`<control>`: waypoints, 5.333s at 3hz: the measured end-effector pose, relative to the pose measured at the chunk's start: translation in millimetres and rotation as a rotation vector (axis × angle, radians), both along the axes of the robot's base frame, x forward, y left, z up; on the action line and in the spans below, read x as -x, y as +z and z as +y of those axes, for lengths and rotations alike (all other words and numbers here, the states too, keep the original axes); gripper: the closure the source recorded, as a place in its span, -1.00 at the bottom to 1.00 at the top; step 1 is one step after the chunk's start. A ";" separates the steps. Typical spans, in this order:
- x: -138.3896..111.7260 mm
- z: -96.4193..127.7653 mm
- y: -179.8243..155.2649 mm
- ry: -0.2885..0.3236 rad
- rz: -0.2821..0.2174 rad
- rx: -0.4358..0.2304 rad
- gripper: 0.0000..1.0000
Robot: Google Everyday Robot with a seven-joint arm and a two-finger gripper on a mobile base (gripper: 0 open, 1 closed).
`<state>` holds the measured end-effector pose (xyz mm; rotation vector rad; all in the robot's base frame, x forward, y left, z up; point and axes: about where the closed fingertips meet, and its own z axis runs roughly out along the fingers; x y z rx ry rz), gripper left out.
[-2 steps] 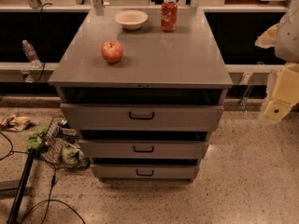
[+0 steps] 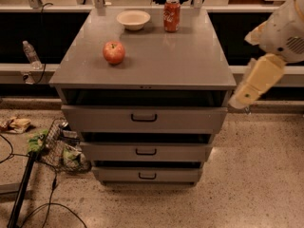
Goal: Pick apple
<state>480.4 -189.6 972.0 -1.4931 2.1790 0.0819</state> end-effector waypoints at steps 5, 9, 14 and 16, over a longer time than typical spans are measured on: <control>-134.1 143.1 -3.9 -0.020 -0.281 -0.653 -1.00; -256.6 225.3 -108.4 0.024 -0.236 -0.677 -1.00; -288.4 329.8 -98.3 0.220 -0.139 -0.858 0.58; -277.9 257.7 -17.8 0.137 -0.307 -0.858 1.00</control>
Offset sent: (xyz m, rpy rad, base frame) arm 0.1937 0.0993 0.0334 0.8544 -0.4404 -0.2642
